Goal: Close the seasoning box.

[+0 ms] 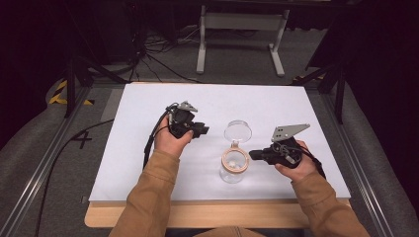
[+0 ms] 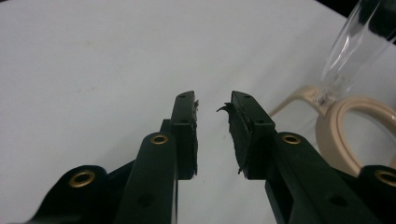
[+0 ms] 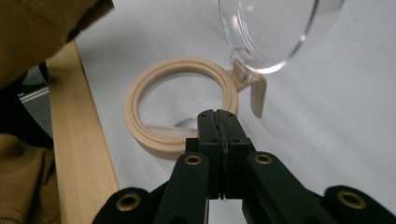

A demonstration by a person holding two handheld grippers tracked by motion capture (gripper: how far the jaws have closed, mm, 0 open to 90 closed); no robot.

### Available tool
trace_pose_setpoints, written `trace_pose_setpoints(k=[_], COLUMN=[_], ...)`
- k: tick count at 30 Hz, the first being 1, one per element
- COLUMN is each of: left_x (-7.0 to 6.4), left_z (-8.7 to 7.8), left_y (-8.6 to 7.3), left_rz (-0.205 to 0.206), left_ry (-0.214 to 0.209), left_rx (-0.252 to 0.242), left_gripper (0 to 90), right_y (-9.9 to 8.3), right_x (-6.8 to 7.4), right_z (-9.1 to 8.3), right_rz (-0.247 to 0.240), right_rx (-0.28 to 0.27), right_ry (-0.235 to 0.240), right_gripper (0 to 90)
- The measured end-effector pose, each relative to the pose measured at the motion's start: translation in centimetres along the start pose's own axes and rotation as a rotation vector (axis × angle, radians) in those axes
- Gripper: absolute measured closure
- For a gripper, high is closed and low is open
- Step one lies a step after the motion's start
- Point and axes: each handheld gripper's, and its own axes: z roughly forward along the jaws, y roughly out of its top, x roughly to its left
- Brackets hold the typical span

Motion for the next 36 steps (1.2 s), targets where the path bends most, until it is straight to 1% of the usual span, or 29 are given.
trace_pose_setpoints(k=[1, 2, 3, 4, 6, 8, 10, 11, 12, 14, 15, 16, 17, 19, 20, 23, 25, 27, 29, 30, 31, 33, 36], left_x=[0.0, -0.1, -0.1, -0.1, -0.2, -0.4, -0.7, -0.8, -1.0, -1.4, -1.4, -1.7, -1.7, -2.0, -2.2, -2.4, -2.6, -2.7, -2.8, -2.9, -2.9, -3.2, -3.5], left_z=[0.0, 0.8, 0.8, 1.0, 1.5, 1.9, 2.1, 2.2, 2.4, 2.5, 2.5, 2.6, 2.6, 2.6, 2.5, 2.3, 2.2, 2.1, 2.0, 2.0, 2.0, 1.8, 1.7], left_y=[0.0, 0.3, 0.3, 0.4, 0.6, 0.9, 1.1, 1.2, 1.3, 1.5, 1.5, 1.6, 1.6, 1.7, 1.8, 1.9, 1.9, 1.9, 1.9, 1.9, 1.9, 2.0, 2.0], left_rz=[0.0, -0.001, -0.001, -0.006, -0.003, -0.004, 0.012, 0.021, 0.027, 0.043, 0.043, 0.059, 0.059, 0.074, 0.09, 0.094, 0.097, 0.11, 0.109, 0.12, 0.12, 0.14, 0.146], left_ry=[0.0, -0.013, -0.013, -0.016, -0.025, -0.04, -0.046, -0.052, -0.062, -0.074, -0.074, -0.081, -0.081, -0.084, -0.085, -0.084, -0.097, -0.097, -0.104, -0.109, -0.109, -0.105, -0.115], left_rx=[0.0, -0.009, -0.009, -0.011, -0.023, -0.035, -0.052, -0.052, -0.071, -0.085, -0.085, -0.09, -0.09, -0.09, -0.094, -0.096, -0.102, -0.099, -0.092, -0.093, -0.093, -0.085, -0.08], left_gripper=[71.9, 71.9, 73.6, 73.6, 75.2, 76.7, 77.6, 77.6, 77.6, 78.2, 78.2, 78.2, 78.2, 78.1, 77.9, 78.0, 78.1, 78.4, 78.4, 78.4, 78.4, 78.3, 76.5], right_y=[0.0, 0.1, 0.1, 0.3, 0.5, 0.6, 0.7, 0.7, 0.6, 0.5, 0.4, 0.4, 0.4, 0.3, 0.3, 0.4, 0.4, 0.4, 0.5, 0.5, 0.5, 0.6, 0.6], right_x=[0.0, 0.2, 0.2, 0.7, 1.1, 1.3, 1.2, 1.2, 1.1, 1.1, 1.1, 1.0, 1.0, 1.0, 1.0, 1.1, 1.1, 1.1, 1.2, 1.2, 1.1, 1.2, 1.2], right_z=[0.0, 0.0, 0.0, 0.2, 0.3, 0.4, 0.4, 0.5, 0.5, 0.6, 0.6, 0.6, 0.6, 0.6, 0.5, 0.5, 0.5, 0.5, 0.5, 0.5, 0.5, 0.5, 0.4], right_rz=[0.0, -0.001, -0.001, 0.003, 0.002, 0.014, 0.031, 0.037, 0.038, 0.042, 0.042, 0.046, 0.046, 0.047, 0.047, 0.046, 0.048, 0.049, 0.051, 0.053, 0.051, 0.052, 0.057], right_rx=[0.0, -0.015, -0.015, -0.048, -0.074, -0.097, -0.111, -0.118, -0.122, -0.131, -0.137, -0.14, -0.14, -0.143, -0.148, -0.152, -0.152, -0.154, -0.158, -0.161, -0.162, -0.163, -0.168], right_ry=[0.0, 0.002, 0.002, 0.005, -0.003, -0.019, -0.034, -0.038, -0.048, -0.065, -0.071, -0.07, -0.07, -0.069, -0.066, -0.065, -0.061, -0.057, -0.054, -0.05, -0.05, -0.047, -0.042], right_gripper=[89.5, 89.5, 89.5, 89.5, 89.5, 89.4, 89.5, 89.5, 89.5, 89.5, 89.5, 89.4, 89.4, 89.4, 89.3, 89.3, 89.3, 89.3, 89.4, 89.4, 89.4, 89.4, 89.4])
